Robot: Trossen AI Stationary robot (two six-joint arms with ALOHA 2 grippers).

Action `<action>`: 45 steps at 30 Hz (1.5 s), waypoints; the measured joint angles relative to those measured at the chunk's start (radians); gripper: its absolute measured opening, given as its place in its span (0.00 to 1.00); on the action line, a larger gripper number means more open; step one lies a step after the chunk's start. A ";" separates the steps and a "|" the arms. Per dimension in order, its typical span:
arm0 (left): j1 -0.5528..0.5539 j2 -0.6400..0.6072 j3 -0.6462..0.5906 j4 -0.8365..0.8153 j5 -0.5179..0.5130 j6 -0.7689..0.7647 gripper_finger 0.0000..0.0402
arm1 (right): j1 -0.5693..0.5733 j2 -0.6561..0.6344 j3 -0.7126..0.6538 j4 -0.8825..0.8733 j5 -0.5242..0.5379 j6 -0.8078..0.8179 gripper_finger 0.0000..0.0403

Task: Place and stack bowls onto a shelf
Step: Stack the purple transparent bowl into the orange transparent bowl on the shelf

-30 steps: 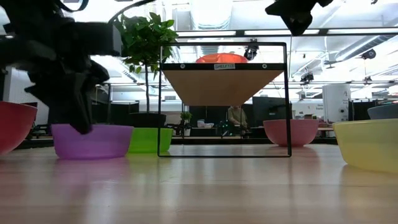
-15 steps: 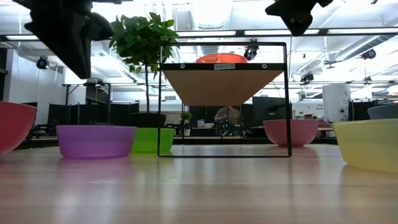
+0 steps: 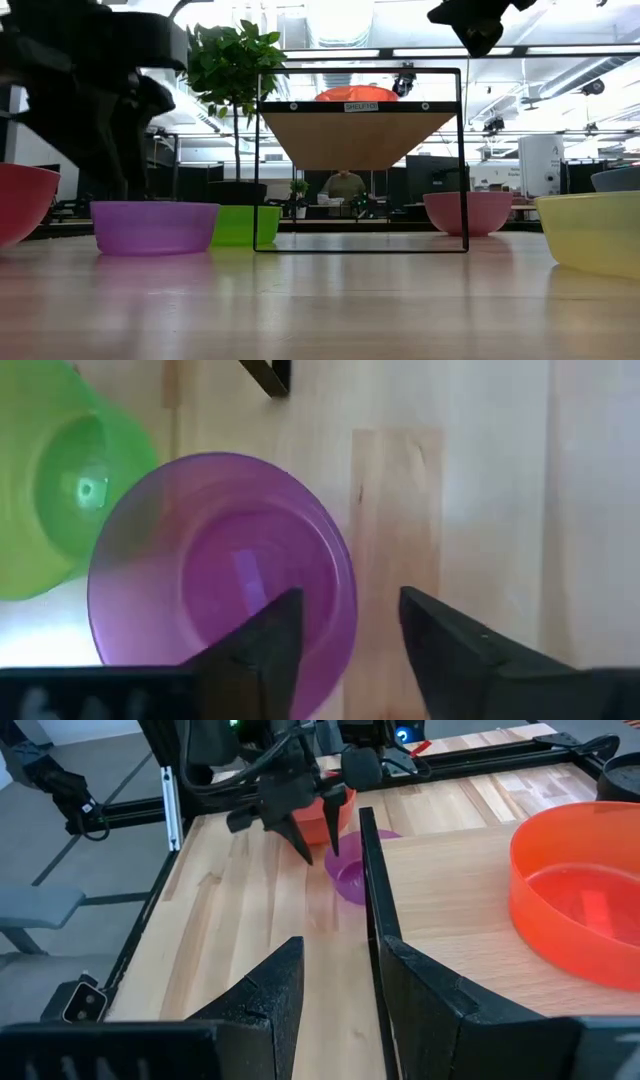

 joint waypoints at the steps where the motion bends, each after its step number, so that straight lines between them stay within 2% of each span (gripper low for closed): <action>1: 0.002 0.000 -0.010 0.014 -0.004 0.000 0.40 | 0.000 0.000 0.000 0.000 0.000 0.000 0.31; 5: 0.004 0.004 -0.051 0.048 -0.006 0.004 0.46 | 0.000 0.000 0.000 0.000 0.000 0.000 0.31; 10: 0.004 0.022 -0.103 0.126 0.012 0.001 0.42 | 0.000 0.000 0.000 0.000 0.001 0.000 0.31; 14: 0.004 0.045 -0.103 0.124 0.012 0.013 0.31 | 0.000 0.000 0.000 0.000 0.001 0.000 0.31; 20: 0.004 0.064 -0.099 0.121 0.012 0.022 0.03 | 0.000 0.000 -0.001 0.000 0.001 0.000 0.31; 25: 0.004 0.064 -0.066 0.088 0.015 0.027 0.01 | 0.000 0.000 -0.001 0.000 0.001 0.001 0.31; 32: -0.001 0.049 0.066 -0.059 0.020 0.097 0.00 | 0.000 0.000 -0.001 0.000 0.001 0.000 0.31; 40: -0.002 0.047 0.295 -0.462 -0.006 0.158 0.00 | 0.000 0.000 -0.001 -0.001 0.001 -0.017 0.31; 45: -0.001 0.040 0.436 -0.581 -0.042 0.201 0.00 | 0.000 0.000 -0.002 -0.001 0.001 -0.026 0.31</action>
